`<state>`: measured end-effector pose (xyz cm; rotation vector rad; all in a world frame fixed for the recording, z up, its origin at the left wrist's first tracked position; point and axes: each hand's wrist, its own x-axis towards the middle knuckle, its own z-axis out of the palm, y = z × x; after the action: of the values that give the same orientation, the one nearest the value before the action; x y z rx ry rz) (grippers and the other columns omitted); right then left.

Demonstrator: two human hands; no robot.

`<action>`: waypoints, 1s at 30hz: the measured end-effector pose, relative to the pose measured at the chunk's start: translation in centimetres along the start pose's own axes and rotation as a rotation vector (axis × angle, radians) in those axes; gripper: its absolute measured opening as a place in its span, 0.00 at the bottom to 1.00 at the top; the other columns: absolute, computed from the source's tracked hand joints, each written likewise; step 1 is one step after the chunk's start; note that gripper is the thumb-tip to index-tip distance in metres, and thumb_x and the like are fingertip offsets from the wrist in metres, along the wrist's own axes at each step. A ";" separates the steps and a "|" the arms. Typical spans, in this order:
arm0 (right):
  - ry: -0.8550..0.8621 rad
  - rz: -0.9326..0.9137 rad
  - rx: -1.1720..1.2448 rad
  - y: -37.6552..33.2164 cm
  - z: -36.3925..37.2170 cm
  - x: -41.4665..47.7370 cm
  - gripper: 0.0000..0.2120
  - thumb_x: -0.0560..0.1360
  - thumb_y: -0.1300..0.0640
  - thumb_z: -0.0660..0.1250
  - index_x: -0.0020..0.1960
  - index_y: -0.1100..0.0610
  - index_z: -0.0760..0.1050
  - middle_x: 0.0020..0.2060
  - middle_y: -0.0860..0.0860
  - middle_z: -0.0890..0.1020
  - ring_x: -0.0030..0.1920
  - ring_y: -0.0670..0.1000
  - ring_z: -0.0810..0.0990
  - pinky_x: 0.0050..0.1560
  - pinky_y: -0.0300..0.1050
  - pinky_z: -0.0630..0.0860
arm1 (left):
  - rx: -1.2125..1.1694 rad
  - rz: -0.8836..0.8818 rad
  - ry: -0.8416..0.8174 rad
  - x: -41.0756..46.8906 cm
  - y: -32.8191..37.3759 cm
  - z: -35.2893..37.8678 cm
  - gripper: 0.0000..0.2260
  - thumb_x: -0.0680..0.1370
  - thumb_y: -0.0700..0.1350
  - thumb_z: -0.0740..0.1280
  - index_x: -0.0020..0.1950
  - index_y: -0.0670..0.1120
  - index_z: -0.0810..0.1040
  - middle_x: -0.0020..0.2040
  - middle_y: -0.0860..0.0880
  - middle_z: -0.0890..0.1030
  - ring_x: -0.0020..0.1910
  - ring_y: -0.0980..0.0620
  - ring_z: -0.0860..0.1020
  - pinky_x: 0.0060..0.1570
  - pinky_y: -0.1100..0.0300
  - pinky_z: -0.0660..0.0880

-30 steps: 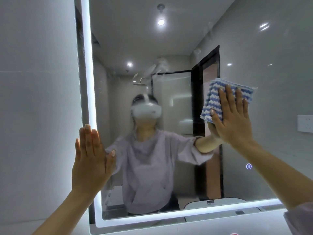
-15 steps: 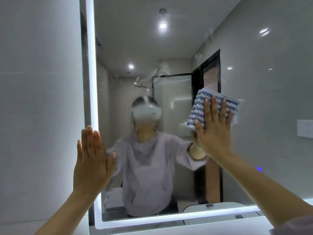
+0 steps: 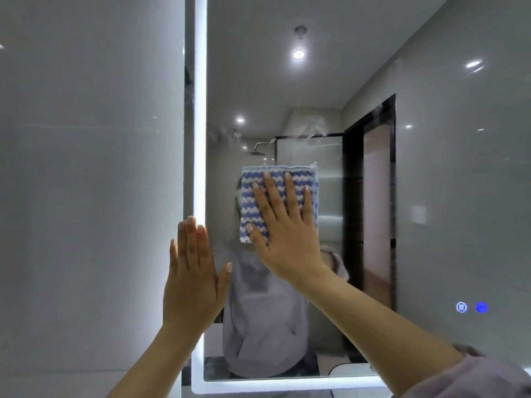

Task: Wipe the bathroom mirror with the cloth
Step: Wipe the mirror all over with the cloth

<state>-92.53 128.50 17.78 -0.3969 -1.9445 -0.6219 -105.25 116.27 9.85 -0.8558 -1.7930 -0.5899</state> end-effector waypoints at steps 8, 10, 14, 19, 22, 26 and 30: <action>0.031 -0.081 0.000 -3.1 -0.1 3.6 0.32 0.80 0.40 0.43 0.79 0.53 0.45 0.79 0.51 0.47 0.78 0.56 0.40 0.76 0.56 0.35 | -0.034 -0.022 0.010 0.2 -0.1 0.3 0.35 0.79 0.61 0.49 0.77 0.37 0.54 0.79 0.40 0.51 0.79 0.42 0.48 0.77 0.52 0.42; 0.041 -0.083 0.007 -3.6 -0.2 4.8 0.32 0.80 0.40 0.43 0.79 0.53 0.45 0.79 0.51 0.47 0.78 0.56 0.40 0.76 0.56 0.36 | -0.044 -0.026 0.019 0.2 -0.1 0.2 0.35 0.79 0.61 0.49 0.77 0.37 0.54 0.79 0.40 0.52 0.78 0.42 0.50 0.77 0.51 0.44; 0.058 -0.090 -0.012 -4.6 -0.4 7.3 0.32 0.81 0.39 0.46 0.79 0.53 0.44 0.79 0.52 0.46 0.78 0.56 0.39 0.75 0.55 0.34 | -0.067 -0.032 0.037 0.2 0.0 0.1 0.34 0.81 0.61 0.44 0.77 0.38 0.54 0.79 0.40 0.52 0.78 0.41 0.52 0.76 0.50 0.48; 0.071 -0.112 -0.049 -5.2 -1.0 10.3 0.32 0.81 0.39 0.47 0.79 0.54 0.44 0.79 0.52 0.46 0.78 0.57 0.40 0.74 0.54 0.31 | -0.073 -0.033 0.035 0.3 -0.1 0.2 0.34 0.80 0.61 0.48 0.77 0.38 0.55 0.79 0.40 0.53 0.78 0.41 0.52 0.76 0.51 0.46; 0.068 -0.124 -0.059 -5.1 -1.3 11.0 0.33 0.80 0.39 0.46 0.79 0.53 0.45 0.79 0.52 0.47 0.78 0.57 0.41 0.74 0.55 0.33 | -0.064 -0.024 0.035 0.2 -0.2 0.2 0.34 0.80 0.60 0.48 0.77 0.38 0.53 0.79 0.40 0.52 0.78 0.41 0.51 0.76 0.51 0.46; 0.052 -0.144 -0.073 -4.9 -1.5 11.0 0.33 0.80 0.38 0.47 0.79 0.54 0.45 0.79 0.53 0.47 0.78 0.58 0.42 0.75 0.56 0.36 | -0.068 -0.033 0.027 0.3 -0.1 0.0 0.34 0.80 0.61 0.48 0.78 0.38 0.54 0.79 0.41 0.52 0.78 0.41 0.51 0.77 0.53 0.44; 0.039 -0.148 -0.087 -4.7 -1.6 11.1 0.34 0.80 0.38 0.47 0.79 0.54 0.44 0.79 0.52 0.47 0.78 0.58 0.41 0.75 0.57 0.36 | -0.075 -0.028 0.036 0.4 0.0 -0.2 0.34 0.79 0.61 0.49 0.77 0.39 0.55 0.78 0.40 0.54 0.78 0.41 0.53 0.76 0.52 0.45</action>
<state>-98.63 123.81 27.21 -0.2935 -1.9262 -0.8061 -105.25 116.24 10.26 -0.8663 -1.7620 -0.6899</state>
